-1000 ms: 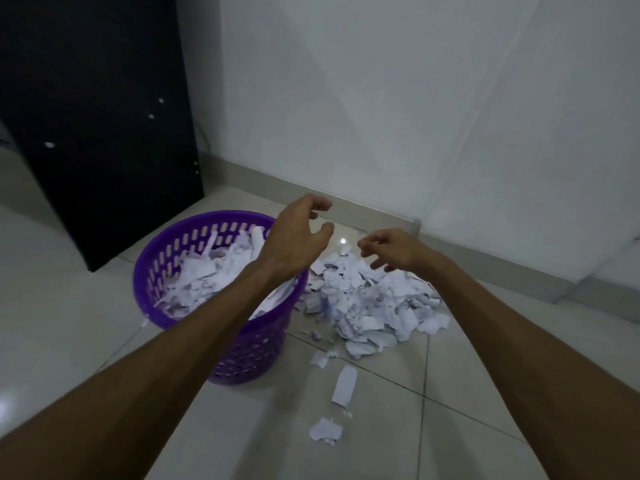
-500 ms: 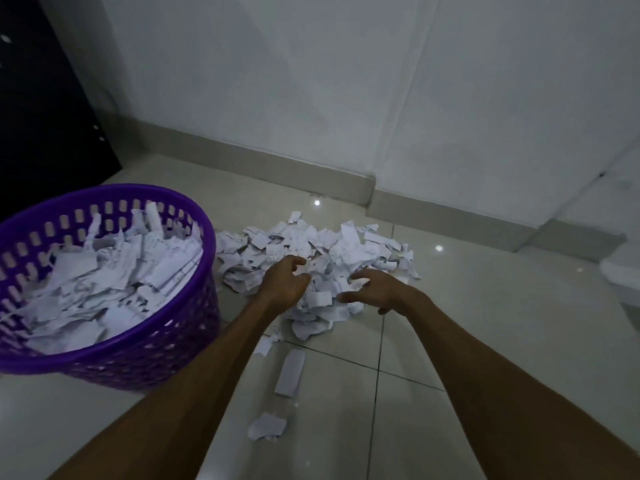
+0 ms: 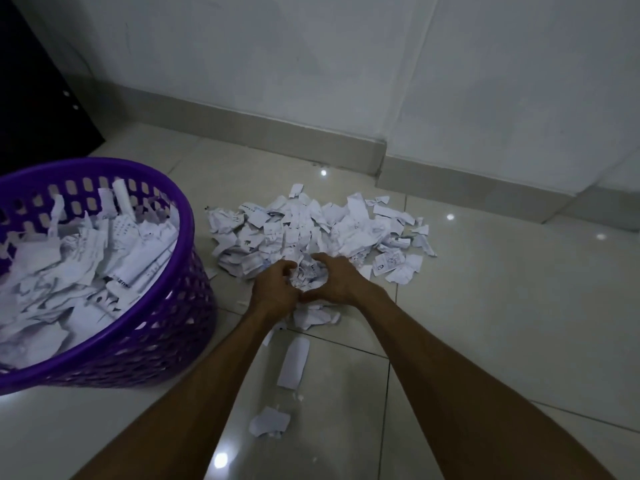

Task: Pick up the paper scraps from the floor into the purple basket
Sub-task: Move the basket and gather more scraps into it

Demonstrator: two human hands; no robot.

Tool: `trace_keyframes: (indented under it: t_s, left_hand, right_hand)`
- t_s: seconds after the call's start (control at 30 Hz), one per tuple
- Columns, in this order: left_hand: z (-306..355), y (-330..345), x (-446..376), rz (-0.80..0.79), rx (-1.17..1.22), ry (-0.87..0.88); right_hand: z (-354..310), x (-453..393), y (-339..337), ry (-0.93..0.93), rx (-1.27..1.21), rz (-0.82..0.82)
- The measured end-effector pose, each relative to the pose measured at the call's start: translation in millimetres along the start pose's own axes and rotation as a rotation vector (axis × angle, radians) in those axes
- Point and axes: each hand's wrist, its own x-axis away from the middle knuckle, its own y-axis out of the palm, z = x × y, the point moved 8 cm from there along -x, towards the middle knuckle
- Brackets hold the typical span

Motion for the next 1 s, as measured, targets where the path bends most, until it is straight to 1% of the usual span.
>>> trace_keyframes:
  t_s: [0.17,0.23,0.37,0.53,0.63,0.73,0.87,1.0]
  left_hand:
    - [-7.1,0.1,-7.7,-0.029,0.07,-0.016]
    - [-7.0,-1.6,-9.3,-0.039,0.116,-0.01]
    - [0.3,-11.7,-7.1,-0.012,0.182,-0.005]
    - [24.9,-25.3,-2.6,-0.027,0.261,0.042]
    - [43.1,-34.8,4.9,-0.031,0.329,0.082]
    - [59.9,-44.2,11.5,-0.005,0.377,0.089]
    - [88.5,-67.3,24.8,0.033,0.466,0.153]
    - [114.9,-101.6,37.0,0.051,0.513,0.223]
  right_hand:
    - [-12.1,0.1,-3.3,-0.039,0.002,0.011]
    - [-11.8,3.6,-4.5,-0.026,-0.055,0.022]
    - [-21.5,16.0,-20.1,-0.051,-0.144,0.104]
    - [-39.1,36.9,-45.7,-0.042,-0.135,0.166]
    - [-52.2,51.8,-65.1,-0.055,-0.174,0.196]
    - [-67.6,64.5,-79.6,-0.077,-0.185,0.207]
    - [-94.1,84.1,-106.4,-0.099,-0.255,0.256]
    - [-127.3,100.2,-124.7,-0.125,-0.419,0.251]
